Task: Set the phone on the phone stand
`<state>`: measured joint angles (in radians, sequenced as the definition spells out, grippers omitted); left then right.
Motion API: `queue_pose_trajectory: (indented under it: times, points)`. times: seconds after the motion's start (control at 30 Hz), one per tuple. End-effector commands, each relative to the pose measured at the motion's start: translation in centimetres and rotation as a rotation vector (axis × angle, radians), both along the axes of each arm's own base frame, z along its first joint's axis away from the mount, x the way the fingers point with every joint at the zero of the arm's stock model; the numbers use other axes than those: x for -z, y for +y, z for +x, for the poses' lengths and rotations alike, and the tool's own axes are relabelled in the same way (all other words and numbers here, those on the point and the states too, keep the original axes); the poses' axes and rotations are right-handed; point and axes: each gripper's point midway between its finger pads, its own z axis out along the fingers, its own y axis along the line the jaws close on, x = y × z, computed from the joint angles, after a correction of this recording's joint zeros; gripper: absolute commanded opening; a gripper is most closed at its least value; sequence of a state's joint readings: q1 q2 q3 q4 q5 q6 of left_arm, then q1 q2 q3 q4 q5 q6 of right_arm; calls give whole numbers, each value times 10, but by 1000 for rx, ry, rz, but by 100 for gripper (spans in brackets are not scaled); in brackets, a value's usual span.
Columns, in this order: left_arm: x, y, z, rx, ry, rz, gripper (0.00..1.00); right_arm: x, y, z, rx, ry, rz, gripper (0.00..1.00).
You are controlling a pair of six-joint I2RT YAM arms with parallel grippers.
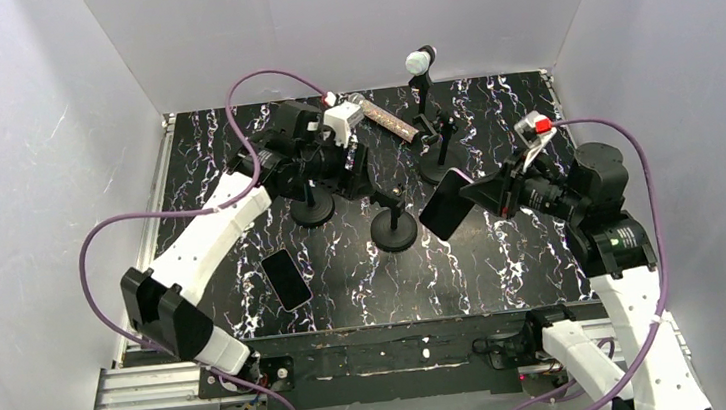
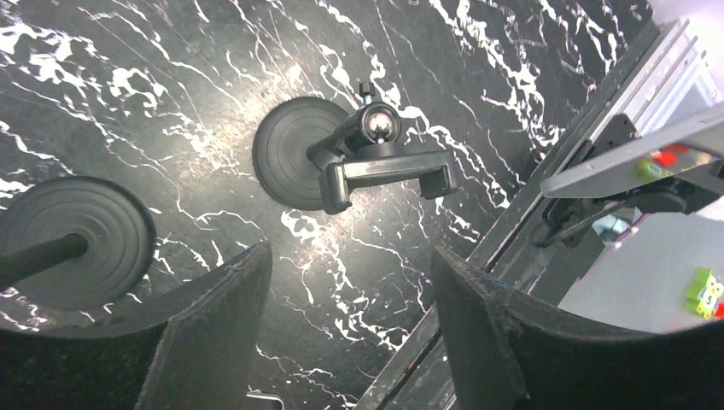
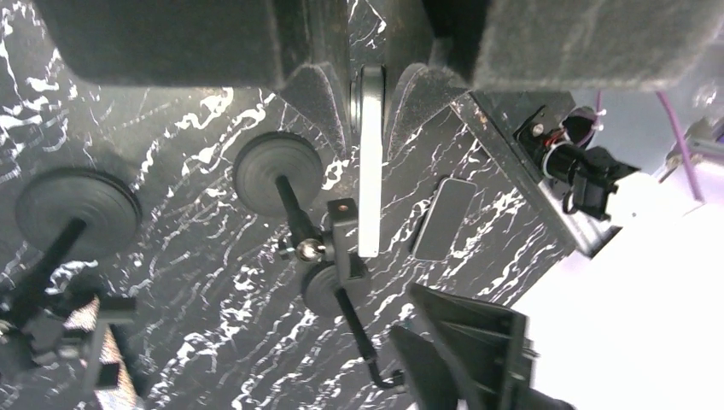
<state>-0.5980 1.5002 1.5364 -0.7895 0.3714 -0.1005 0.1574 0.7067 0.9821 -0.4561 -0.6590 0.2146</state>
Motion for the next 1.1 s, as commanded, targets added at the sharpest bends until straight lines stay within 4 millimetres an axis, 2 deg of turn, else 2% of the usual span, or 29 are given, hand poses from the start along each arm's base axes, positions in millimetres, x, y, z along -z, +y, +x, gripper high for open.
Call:
queue_pose_trajectory:
  times: [0.0,0.2,0.4,0.63,0.93,1.07]
  points:
    - [9,-10,-10,112,44,-1,63,-47,17,-10,-166,-171,49,1]
    - [30,-12,-4,130,71,37,57,-67,33,-28,-348,-200,120,1]
    - [40,-16,2,151,80,53,52,-75,39,-36,-455,-207,139,1]
    - [45,-22,7,172,86,59,42,-84,41,-32,-473,-231,137,1]
    - [47,-27,11,195,90,58,34,-87,46,-24,-515,-204,154,1]
    - [48,-26,10,201,92,59,26,-86,50,-22,-533,-195,157,1]
